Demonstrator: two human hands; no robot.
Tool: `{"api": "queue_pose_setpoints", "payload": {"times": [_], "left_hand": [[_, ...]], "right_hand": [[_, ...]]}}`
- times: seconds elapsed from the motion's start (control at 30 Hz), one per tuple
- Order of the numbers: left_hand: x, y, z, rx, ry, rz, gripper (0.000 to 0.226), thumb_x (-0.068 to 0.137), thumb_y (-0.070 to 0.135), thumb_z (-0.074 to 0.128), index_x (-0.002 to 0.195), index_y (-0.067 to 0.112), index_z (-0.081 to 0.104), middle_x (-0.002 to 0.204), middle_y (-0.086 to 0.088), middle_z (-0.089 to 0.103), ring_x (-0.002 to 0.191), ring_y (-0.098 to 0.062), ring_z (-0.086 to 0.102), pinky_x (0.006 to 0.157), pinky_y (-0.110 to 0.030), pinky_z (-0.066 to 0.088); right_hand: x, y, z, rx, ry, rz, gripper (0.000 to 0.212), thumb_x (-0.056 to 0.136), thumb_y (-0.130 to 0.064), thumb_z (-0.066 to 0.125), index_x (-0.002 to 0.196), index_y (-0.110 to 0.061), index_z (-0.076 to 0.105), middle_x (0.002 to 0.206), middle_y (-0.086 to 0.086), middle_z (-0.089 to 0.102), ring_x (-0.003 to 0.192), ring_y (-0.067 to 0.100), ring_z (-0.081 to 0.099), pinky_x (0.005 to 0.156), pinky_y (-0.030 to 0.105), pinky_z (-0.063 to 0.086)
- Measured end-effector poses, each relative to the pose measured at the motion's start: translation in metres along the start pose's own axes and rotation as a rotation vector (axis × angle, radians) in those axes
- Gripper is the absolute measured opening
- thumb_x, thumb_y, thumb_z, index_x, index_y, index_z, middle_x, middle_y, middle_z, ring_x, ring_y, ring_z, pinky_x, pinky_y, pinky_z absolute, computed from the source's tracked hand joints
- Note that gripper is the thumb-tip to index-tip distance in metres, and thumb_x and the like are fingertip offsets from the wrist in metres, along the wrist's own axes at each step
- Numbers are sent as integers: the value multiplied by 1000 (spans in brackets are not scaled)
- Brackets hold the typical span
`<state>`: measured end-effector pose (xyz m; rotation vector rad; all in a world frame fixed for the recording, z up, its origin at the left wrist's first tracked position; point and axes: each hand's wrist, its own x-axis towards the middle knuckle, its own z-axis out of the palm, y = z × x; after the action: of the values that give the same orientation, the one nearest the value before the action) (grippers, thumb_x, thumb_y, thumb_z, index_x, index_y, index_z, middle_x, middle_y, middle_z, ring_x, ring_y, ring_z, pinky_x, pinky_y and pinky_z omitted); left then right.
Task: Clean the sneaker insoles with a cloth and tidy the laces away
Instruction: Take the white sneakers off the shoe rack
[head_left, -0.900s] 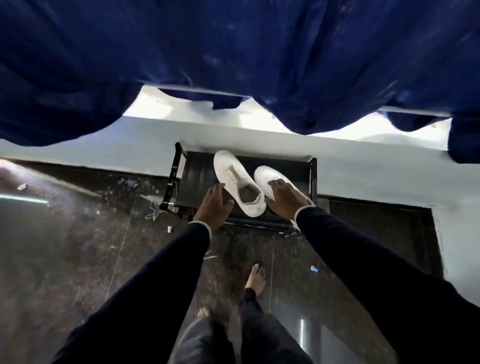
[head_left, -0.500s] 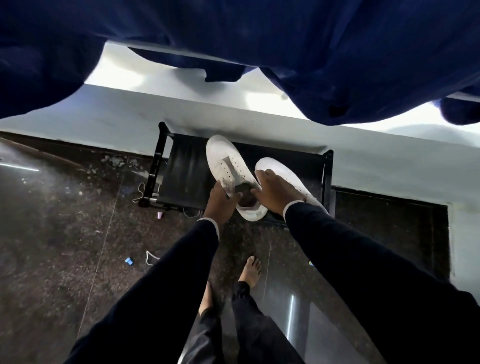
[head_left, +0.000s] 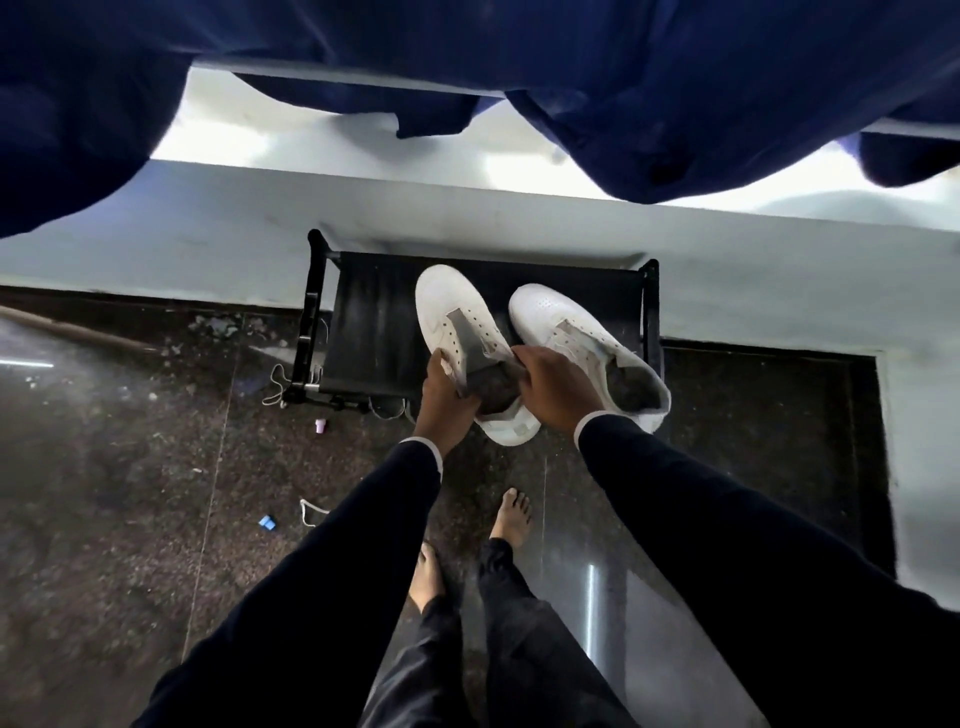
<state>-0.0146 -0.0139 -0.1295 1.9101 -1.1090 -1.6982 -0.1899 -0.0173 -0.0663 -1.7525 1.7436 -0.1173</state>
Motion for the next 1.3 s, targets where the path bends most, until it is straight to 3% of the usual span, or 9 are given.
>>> {"api": "queue_pose_setpoints", "payload": {"times": [0.13,0.3,0.43,0.67,0.8,0.93,1.07,1.2,1.3], "left_hand": [[-44,5,-12,-91,-38,11,108,61,25,71,151,37,13,144,-11,49,129,-32,53,98,-61,51],[-80,-32,-22,-26,-98,52,106,64,31,72,153,36,14,153,-12,37,140,-30,41,112,-57,42],[-118,-74,-17,115,-168,46,99,71,10,56,158,25,9,156,-16,29,145,-33,30,118,-54,32],[-131,-173,20,259,-320,-120,104,70,19,59,159,25,5,159,-19,26,148,-35,27,120,-51,29],[-100,-240,56,315,-319,-177,109,65,33,57,156,37,-2,156,-17,37,142,-35,40,116,-56,34],[-39,-323,98,424,-294,-184,98,86,-10,45,160,24,-11,153,-24,39,132,-41,48,101,-37,42],[21,-411,140,504,-270,-164,96,88,-14,42,160,23,-10,153,-21,41,128,-38,52,87,-29,40],[65,-470,171,489,-261,-167,97,90,-13,42,159,27,-12,145,-24,49,107,-31,57,80,-34,49],[86,-507,187,474,-236,-167,94,93,-9,43,160,29,-10,145,-23,50,110,-36,59,92,-45,49]], "right_hand": [[-45,-8,12,91,52,-12,24,95,-14,57,118,-7,63,110,11,69,100,33,67,82,46,55],[-107,-21,36,274,41,94,34,95,-19,63,128,-11,60,119,8,69,108,25,65,90,40,52],[-158,-16,76,417,-64,220,47,96,-25,66,139,-17,51,117,-1,64,99,12,60,86,31,48],[-203,44,177,388,-323,306,73,89,-17,69,151,-24,32,137,9,59,122,29,60,101,46,49],[-195,109,252,441,-317,263,70,83,-9,64,146,-25,41,130,5,64,112,20,63,93,36,51],[-169,182,345,464,-295,215,58,85,-17,67,139,-25,49,129,3,65,113,22,65,96,44,54],[-146,252,440,507,-259,217,61,88,-8,68,144,-20,47,130,4,63,114,19,63,93,36,53],[-131,306,511,474,-256,222,59,88,3,63,143,-15,48,108,-13,61,92,4,60,72,11,46],[-120,325,545,434,-218,225,69,87,-2,65,148,-24,41,126,1,64,106,18,66,82,32,59]]}}
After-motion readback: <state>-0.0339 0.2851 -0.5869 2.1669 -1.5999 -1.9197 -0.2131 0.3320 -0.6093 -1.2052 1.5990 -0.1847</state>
